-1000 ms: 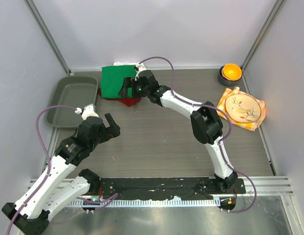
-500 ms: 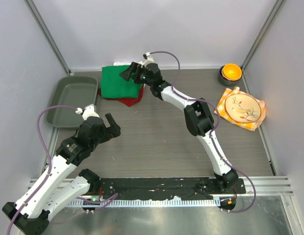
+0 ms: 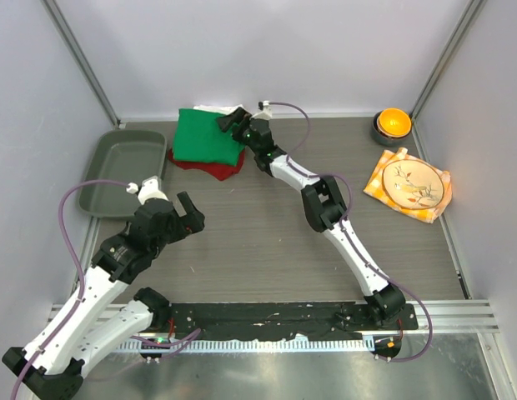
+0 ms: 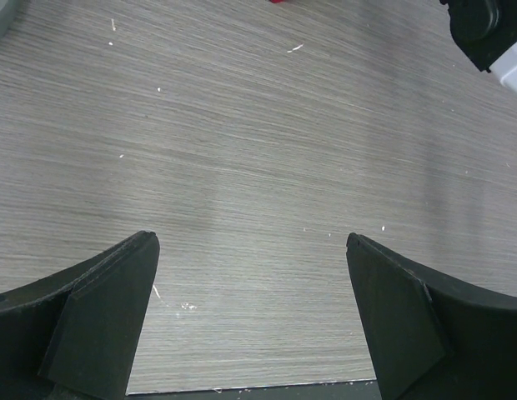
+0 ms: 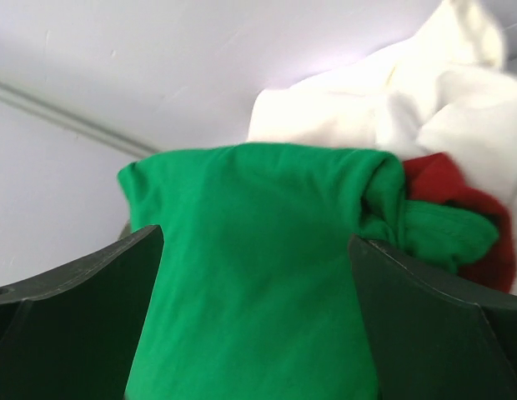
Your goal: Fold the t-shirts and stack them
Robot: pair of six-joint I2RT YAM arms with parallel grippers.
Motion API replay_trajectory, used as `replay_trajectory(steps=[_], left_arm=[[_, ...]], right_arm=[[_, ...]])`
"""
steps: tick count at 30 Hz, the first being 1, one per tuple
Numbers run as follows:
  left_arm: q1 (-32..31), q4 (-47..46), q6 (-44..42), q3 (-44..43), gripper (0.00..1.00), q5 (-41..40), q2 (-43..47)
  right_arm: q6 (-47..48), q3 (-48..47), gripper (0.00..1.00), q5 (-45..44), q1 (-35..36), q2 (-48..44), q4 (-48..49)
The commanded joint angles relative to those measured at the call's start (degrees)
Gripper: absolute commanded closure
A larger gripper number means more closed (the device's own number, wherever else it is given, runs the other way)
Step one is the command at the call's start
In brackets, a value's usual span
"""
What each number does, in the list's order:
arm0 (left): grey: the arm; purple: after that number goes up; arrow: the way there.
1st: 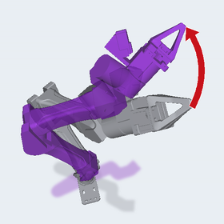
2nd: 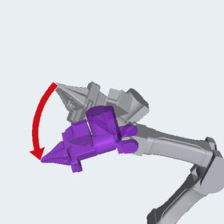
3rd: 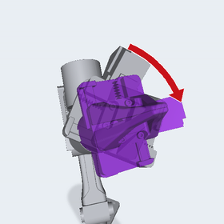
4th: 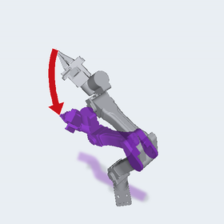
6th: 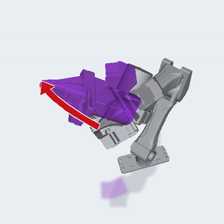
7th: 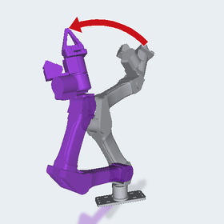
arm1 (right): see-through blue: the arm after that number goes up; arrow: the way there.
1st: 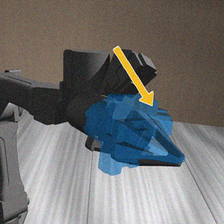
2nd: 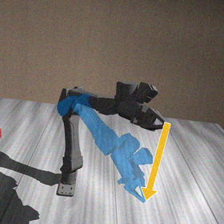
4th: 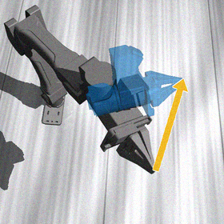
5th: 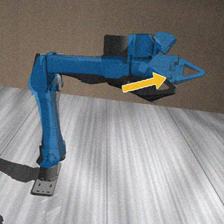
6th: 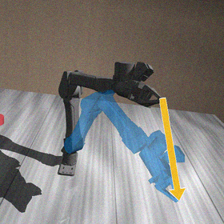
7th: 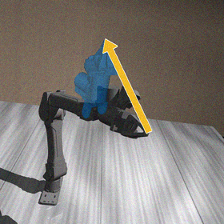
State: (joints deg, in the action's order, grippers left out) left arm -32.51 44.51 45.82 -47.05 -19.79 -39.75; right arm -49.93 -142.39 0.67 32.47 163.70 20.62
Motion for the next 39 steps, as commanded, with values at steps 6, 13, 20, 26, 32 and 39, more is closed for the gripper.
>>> replay_trajectory(steps=[6,13,20,26,32,39], left_arm=[[-0.2,-1.1,-1.7,-3.2,0.0,-0.2,-1.9],[-0.3,-0.9,-2.4,-3.2,0.0,-1.6,-1.6],[-0.3,1.2,-3.9,-5.4,0.0,-4.1,-3.2],[-0.3,-1.3,-5.8,-6.7,0.0,-4.1,-2.4],[-0.3,-1.4,-8.4,-9.6,0.0,-4.6,-3.9],[-0.3,-5.2,-12.2,-10.2,0.0,-6.9,-5.7]], right_arm=[[2.2,-2.9,0.0,-15.1,-3.2,0.7,0.2],[11.1,13.7,0.0,-16.9,-3.0,-12.1,7.3],[25.8,21.4,0.0,-22.9,-2.1,-30.3,-19.4],[25.4,28.3,0.0,-35.9,-1.7,-41.2,-44.1],[24.8,45.9,0.0,-48.9,-1.5,-54.1,-51.3],[30.4,75.6,0.0,-37.0,-1.0,-83.9,-37.2]])
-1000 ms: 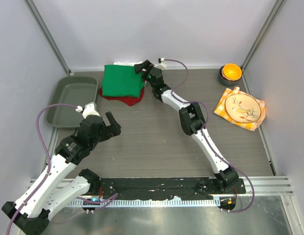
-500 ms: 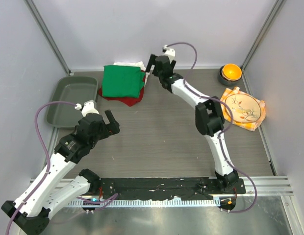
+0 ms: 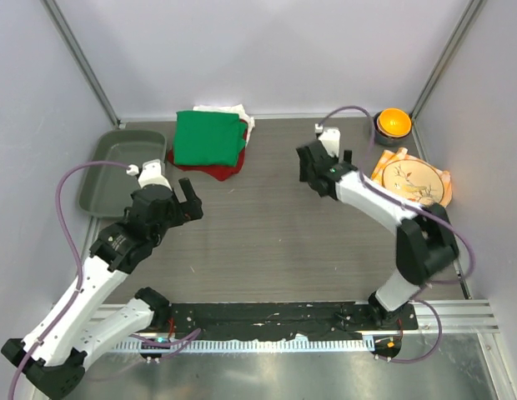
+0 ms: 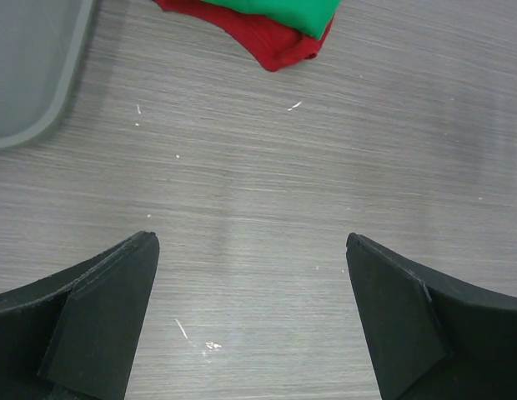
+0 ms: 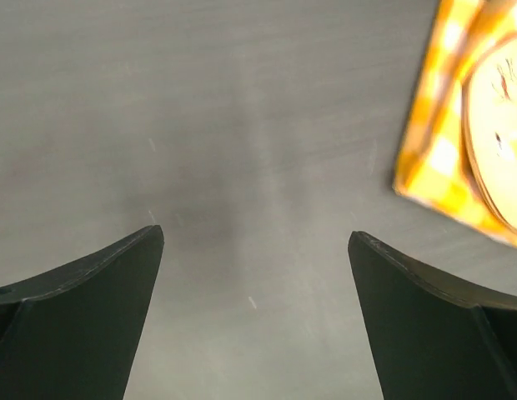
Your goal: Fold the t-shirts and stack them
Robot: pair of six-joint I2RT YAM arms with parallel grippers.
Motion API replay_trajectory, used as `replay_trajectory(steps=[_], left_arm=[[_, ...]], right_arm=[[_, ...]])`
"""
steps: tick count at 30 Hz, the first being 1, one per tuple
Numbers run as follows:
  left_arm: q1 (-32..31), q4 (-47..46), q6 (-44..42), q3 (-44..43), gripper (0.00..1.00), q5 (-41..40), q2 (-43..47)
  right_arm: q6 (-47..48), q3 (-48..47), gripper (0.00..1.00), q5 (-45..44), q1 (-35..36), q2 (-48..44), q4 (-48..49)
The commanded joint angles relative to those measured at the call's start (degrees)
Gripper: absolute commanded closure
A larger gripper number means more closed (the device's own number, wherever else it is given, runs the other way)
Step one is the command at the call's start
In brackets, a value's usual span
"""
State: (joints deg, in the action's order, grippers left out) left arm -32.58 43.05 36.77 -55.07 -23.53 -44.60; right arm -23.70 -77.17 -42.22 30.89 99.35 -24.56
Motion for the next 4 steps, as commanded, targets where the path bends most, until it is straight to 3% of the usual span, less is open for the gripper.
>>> replay_trajectory(steps=[1,4], left_arm=[[-0.2,-4.3,-3.5,-2.3,0.0,-3.6,-1.0],[-0.2,-6.0,-2.7,-1.9,0.0,-5.5,-0.3]], right_arm=[[4.3,10.6,0.0,6.9,0.7,-21.7,7.7],[5.3,10.1,0.0,-3.4,4.4,-28.7,3.9]])
